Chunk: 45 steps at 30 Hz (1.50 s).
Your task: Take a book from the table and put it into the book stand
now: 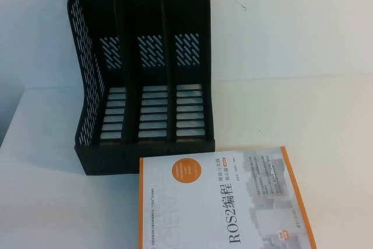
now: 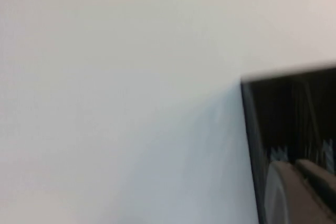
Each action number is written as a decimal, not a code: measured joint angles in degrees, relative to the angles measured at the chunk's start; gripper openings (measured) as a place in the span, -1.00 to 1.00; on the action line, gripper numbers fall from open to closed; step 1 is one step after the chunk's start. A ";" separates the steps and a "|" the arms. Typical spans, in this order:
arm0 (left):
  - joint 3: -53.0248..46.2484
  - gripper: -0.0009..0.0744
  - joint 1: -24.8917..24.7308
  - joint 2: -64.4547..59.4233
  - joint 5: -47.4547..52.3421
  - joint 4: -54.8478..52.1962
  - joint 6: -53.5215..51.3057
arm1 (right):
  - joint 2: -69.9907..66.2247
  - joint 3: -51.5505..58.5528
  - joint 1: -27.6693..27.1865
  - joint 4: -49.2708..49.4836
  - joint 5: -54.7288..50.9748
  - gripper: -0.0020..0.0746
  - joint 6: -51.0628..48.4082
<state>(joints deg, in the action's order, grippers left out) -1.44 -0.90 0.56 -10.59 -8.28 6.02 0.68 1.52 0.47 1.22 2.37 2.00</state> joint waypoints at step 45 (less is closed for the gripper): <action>18.44 -0.98 0.00 -17.11 30.56 16.65 7.58 | -18.65 -21.15 0.00 5.86 -37.66 -0.95 -6.82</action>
<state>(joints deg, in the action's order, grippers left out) 17.00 -0.90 -16.55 19.97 8.37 13.60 -17.97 -19.63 0.47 7.08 -35.29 -4.82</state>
